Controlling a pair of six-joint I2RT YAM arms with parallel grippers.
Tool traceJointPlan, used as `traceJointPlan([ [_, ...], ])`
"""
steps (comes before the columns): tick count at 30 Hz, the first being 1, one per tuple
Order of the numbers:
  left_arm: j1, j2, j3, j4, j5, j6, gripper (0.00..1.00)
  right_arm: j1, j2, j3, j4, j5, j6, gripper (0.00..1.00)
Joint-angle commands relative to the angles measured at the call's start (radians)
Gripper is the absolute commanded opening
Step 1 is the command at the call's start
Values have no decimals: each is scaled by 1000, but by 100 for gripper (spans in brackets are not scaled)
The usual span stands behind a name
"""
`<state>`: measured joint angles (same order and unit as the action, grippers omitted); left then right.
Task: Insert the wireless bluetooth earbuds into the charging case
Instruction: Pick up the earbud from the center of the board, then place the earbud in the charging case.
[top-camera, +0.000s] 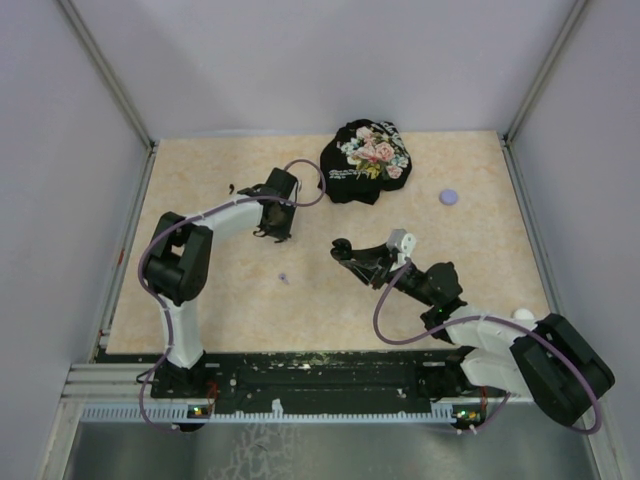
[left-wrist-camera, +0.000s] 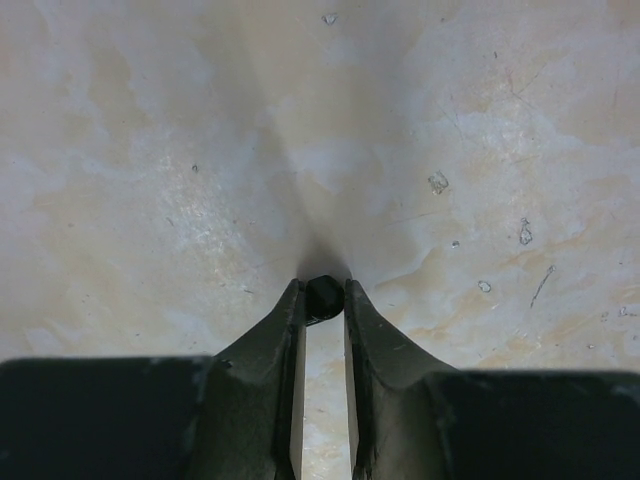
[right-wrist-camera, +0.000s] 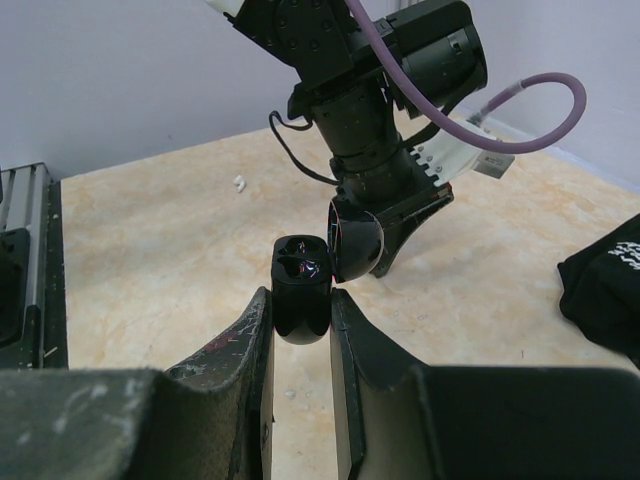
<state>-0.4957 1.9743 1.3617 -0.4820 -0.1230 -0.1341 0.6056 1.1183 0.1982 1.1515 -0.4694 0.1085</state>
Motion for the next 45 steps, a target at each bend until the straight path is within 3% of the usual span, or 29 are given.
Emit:
traceJointPlan([
  [1,-6,-31,-2,18,27,2,18,-3,-26,34,43,-4,7,0],
  [11,-5,-237,-99,176,245,-26,15,-3,-46,58,12,31,-4,0],
  [27,-3,-570,-225,397,578,-172,16,-3,22,88,153,106,-20,0],
  [45,-15,-772,-411,782,766,-556,16,-3,187,153,424,91,-35,0],
])
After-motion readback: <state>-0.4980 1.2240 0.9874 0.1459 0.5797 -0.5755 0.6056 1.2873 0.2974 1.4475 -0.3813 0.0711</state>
